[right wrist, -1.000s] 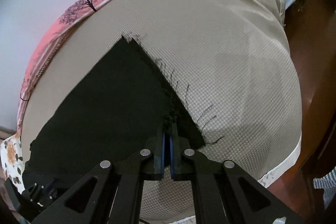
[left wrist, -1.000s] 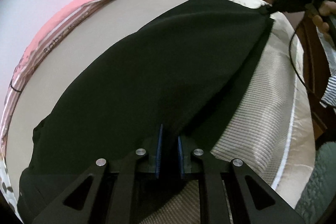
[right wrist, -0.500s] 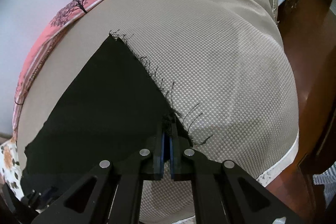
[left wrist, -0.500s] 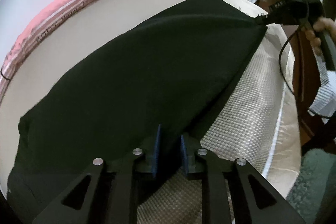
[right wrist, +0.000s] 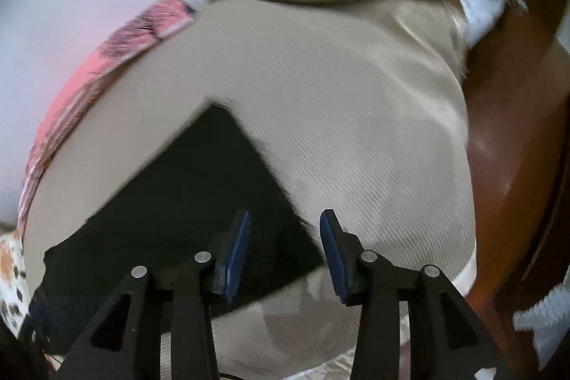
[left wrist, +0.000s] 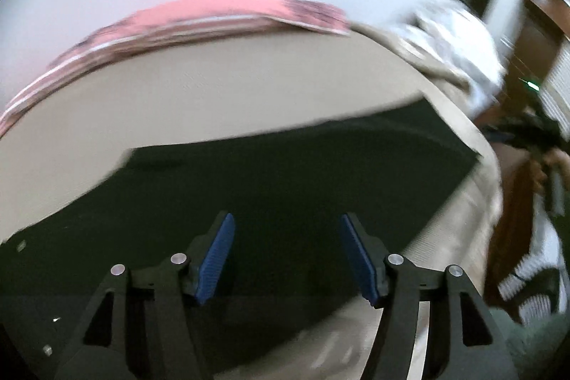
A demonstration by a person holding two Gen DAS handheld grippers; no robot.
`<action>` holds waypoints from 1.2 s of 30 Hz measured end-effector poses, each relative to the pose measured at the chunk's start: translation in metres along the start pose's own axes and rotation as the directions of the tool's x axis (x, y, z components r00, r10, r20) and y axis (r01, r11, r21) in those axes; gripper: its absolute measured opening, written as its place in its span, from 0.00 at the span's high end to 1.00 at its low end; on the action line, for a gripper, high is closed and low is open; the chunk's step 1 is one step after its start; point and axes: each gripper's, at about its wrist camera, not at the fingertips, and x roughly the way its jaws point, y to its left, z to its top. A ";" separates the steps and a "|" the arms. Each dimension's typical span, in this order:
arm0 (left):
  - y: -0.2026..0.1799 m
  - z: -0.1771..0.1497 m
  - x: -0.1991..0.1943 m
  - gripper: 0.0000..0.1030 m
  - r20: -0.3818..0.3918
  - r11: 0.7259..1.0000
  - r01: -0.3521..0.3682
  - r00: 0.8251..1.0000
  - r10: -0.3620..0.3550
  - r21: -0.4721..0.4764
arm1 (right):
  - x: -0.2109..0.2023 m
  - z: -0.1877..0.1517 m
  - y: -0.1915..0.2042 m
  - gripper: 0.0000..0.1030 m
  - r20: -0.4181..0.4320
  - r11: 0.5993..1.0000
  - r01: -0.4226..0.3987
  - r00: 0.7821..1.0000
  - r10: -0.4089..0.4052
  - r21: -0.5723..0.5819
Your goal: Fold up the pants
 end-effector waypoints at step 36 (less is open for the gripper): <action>0.141 -0.071 -0.009 0.39 -0.078 0.936 -0.193 0.981 0.178 -0.293 | 0.135 -0.110 0.505 0.91 -0.693 0.354 -0.718 0.686 0.221 -0.599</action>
